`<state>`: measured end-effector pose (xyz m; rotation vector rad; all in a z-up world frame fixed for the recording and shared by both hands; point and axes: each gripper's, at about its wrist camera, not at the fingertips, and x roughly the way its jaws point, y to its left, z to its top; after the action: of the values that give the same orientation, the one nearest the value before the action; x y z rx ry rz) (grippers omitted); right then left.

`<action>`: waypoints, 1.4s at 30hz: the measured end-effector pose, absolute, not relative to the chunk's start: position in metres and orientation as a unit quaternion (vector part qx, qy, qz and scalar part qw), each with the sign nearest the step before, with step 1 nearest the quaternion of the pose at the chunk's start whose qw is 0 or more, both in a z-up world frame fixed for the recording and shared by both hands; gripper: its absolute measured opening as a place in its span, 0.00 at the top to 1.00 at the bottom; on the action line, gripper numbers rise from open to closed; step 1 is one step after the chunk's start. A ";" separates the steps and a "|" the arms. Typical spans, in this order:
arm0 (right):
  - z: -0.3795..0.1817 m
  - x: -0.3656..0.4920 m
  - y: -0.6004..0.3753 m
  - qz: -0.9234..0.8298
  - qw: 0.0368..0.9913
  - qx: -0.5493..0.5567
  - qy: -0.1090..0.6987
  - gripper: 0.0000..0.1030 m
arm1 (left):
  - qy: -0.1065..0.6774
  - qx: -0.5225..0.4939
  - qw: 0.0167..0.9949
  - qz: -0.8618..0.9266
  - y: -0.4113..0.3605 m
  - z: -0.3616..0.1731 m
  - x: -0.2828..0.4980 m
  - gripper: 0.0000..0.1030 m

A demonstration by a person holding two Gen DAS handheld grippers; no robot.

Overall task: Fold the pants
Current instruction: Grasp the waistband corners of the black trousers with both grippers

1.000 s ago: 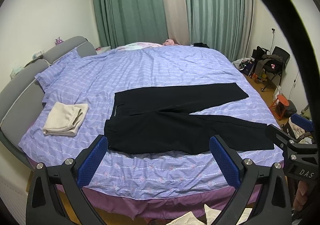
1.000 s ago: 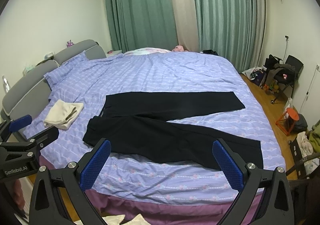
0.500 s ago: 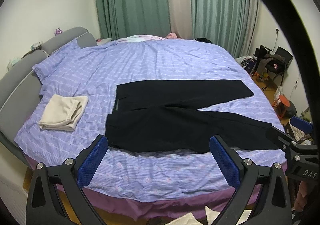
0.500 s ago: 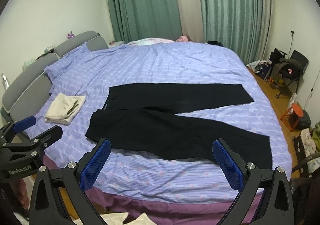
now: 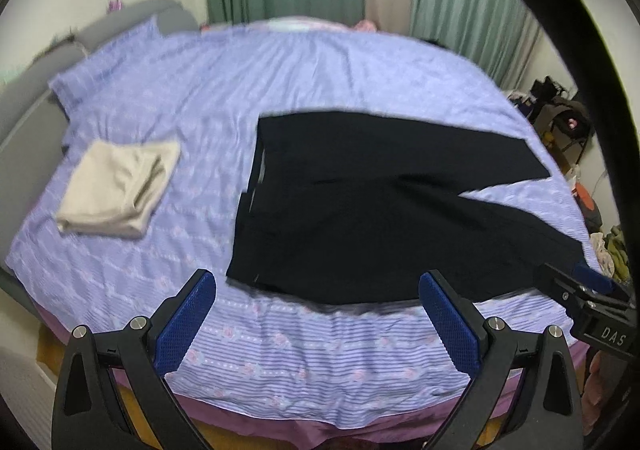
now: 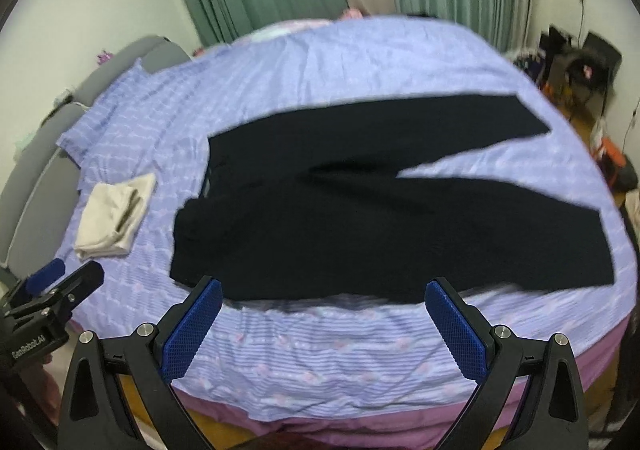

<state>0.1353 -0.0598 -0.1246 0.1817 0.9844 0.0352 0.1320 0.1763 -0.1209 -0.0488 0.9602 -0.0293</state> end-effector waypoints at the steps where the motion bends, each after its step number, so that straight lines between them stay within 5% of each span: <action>1: -0.138 0.142 -0.057 0.014 0.870 0.091 0.484 0.00 | 0.471 -0.030 0.881 -0.013 0.181 -0.134 0.139 0.00; 13: -0.294 0.200 -0.043 0.004 0.782 0.143 0.606 0.12 | 0.581 -0.133 0.803 0.010 0.221 -0.292 0.203 0.03; 22: -0.347 0.225 -0.041 0.014 0.749 0.198 0.633 0.20 | 0.602 -0.233 0.764 0.017 0.244 -0.364 0.236 0.08; 28: -0.361 0.235 -0.055 -0.008 0.741 0.224 0.632 0.35 | 0.611 -0.288 0.737 0.017 0.252 -0.393 0.251 0.23; 30: -0.359 0.241 -0.063 -0.021 0.741 0.231 0.630 0.46 | 0.606 -0.312 0.731 0.024 0.258 -0.395 0.249 0.36; 32: -0.357 0.247 -0.070 -0.034 0.742 0.231 0.629 0.60 | 0.599 -0.330 0.729 0.026 0.265 -0.392 0.245 0.66; 35: -0.349 0.256 -0.071 -0.032 0.750 0.199 0.630 0.81 | 0.594 -0.335 0.731 0.013 0.262 -0.377 0.241 0.89; 42: -0.275 0.247 -0.075 0.006 0.791 0.187 0.582 0.90 | 0.544 -0.313 0.778 -0.024 0.257 -0.296 0.230 0.92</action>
<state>0.2471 -0.0751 -0.2748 0.4020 1.2524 0.0137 0.2301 0.2572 -0.2960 -0.6764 1.1757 -0.0517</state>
